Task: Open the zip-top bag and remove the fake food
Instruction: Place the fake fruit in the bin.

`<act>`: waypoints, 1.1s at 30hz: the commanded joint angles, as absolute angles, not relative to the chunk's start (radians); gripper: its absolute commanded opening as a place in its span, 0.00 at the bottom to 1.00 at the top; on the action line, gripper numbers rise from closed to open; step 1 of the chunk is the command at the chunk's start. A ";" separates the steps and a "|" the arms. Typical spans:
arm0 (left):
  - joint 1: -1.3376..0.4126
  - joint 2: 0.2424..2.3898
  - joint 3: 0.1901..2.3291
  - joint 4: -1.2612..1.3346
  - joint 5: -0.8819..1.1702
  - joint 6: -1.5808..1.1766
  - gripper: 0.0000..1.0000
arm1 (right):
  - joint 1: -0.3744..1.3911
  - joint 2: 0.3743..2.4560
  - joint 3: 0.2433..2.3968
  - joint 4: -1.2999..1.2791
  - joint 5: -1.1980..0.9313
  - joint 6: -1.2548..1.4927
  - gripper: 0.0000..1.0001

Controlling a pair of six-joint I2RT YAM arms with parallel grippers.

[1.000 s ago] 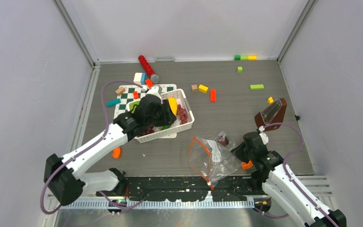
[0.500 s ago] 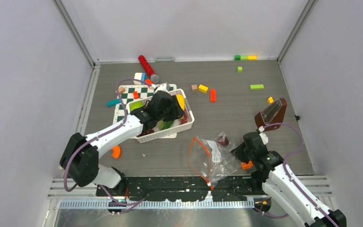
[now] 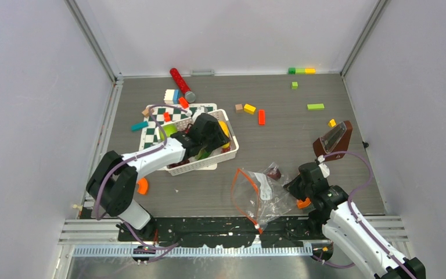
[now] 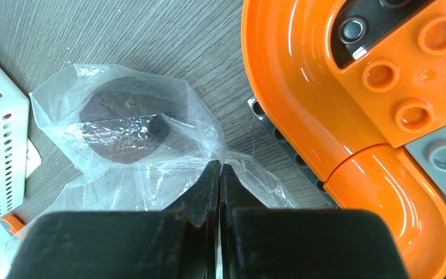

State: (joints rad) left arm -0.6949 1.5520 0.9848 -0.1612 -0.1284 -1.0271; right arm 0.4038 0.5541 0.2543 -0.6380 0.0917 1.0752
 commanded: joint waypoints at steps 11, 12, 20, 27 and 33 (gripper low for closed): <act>-0.689 1.580 1.074 -0.146 -0.103 -1.043 0.60 | 0.402 0.550 0.287 -0.639 0.100 1.072 0.00; -0.688 1.578 1.074 -0.152 -0.103 -1.041 0.62 | 0.402 0.551 0.287 -0.638 0.100 1.071 0.00; -0.689 1.529 1.074 -0.196 -0.115 -1.003 0.73 | 0.402 0.554 0.289 -0.634 0.097 1.069 0.00; -0.689 1.452 1.117 -0.306 -0.152 -0.864 0.73 | 0.402 0.535 0.297 -0.635 0.096 1.079 0.00; -0.731 1.323 1.083 -0.325 -0.178 -0.777 0.61 | 0.402 0.487 0.314 -0.624 0.091 1.062 0.00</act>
